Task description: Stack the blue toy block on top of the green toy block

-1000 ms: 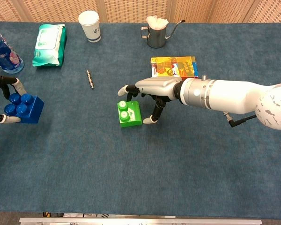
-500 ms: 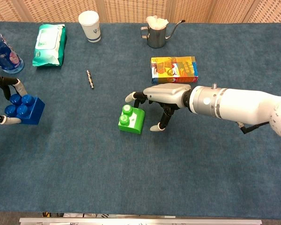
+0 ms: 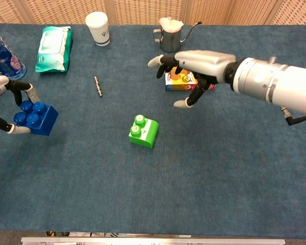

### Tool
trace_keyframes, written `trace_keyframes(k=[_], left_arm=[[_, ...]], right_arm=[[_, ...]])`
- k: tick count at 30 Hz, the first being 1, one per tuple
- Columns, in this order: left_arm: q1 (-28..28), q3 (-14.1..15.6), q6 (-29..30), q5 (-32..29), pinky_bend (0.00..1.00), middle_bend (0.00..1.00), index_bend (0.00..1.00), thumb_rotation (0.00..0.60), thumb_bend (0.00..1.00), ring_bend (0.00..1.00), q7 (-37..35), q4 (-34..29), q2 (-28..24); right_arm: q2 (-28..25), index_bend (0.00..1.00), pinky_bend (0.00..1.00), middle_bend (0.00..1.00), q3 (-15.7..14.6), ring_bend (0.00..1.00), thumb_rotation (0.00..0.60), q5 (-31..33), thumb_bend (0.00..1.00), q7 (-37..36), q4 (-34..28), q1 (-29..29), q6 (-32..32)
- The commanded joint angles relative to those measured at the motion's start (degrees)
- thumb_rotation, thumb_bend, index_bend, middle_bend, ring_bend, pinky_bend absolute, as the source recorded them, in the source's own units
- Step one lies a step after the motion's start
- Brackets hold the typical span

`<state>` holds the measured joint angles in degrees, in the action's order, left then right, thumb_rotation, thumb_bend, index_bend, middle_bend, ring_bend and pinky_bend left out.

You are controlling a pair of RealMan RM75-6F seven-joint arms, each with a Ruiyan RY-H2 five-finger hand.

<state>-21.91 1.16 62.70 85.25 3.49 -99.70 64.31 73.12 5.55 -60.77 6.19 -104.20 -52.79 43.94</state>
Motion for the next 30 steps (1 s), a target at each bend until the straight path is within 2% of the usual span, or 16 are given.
trace_keyframes(k=[1, 7, 17, 24, 30], left_arm=[[-1.33, -0.53, -1.57, -0.02, 0.29, 0.53, 0.46, 0.6, 0.14, 0.45, -0.73, -1.46, -0.68], [-4.55, -2.11, -5.43, -1.38, 0.3, 0.53, 0.46, 0.6, 0.14, 0.45, -1.75, -3.75, -0.74], [-8.85, -5.09, -9.16, -5.16, 0.29, 0.53, 0.46, 0.6, 0.14, 0.45, -1.63, -3.36, 2.75], [-10.52, -5.92, -10.29, -8.59, 0.3, 0.53, 0.46, 0.6, 0.14, 0.45, 1.52, -4.87, 3.92], [-11.12, -6.57, -9.03, -10.21, 0.3, 0.53, 0.46, 0.6, 0.14, 0.45, 4.44, -7.59, 4.17]], right_arm=[[-3.3, 0.1, 0.2, 0.23, 1.55, 0.16, 0.6, -0.86, 0.21, -0.85, -1.7, 1.15, 1.59], [-7.15, 0.1, 0.2, 0.23, 2.63, 0.16, 0.6, -1.65, 0.21, -2.09, -2.63, 2.84, 3.27], [-10.49, 0.1, 0.2, 0.23, 2.88, 0.16, 0.6, -4.34, 0.21, -5.34, -1.06, 5.1, 3.03], [-13.16, 0.1, 0.2, 0.23, 3.59, 0.16, 0.6, -5.86, 0.21, -8.03, -0.4, 6.52, 3.08], [-14.32, 0.1, 0.2, 0.23, 3.71, 0.16, 0.6, -7.12, 0.21, -9.7, -0.19, 7.74, 3.25]])
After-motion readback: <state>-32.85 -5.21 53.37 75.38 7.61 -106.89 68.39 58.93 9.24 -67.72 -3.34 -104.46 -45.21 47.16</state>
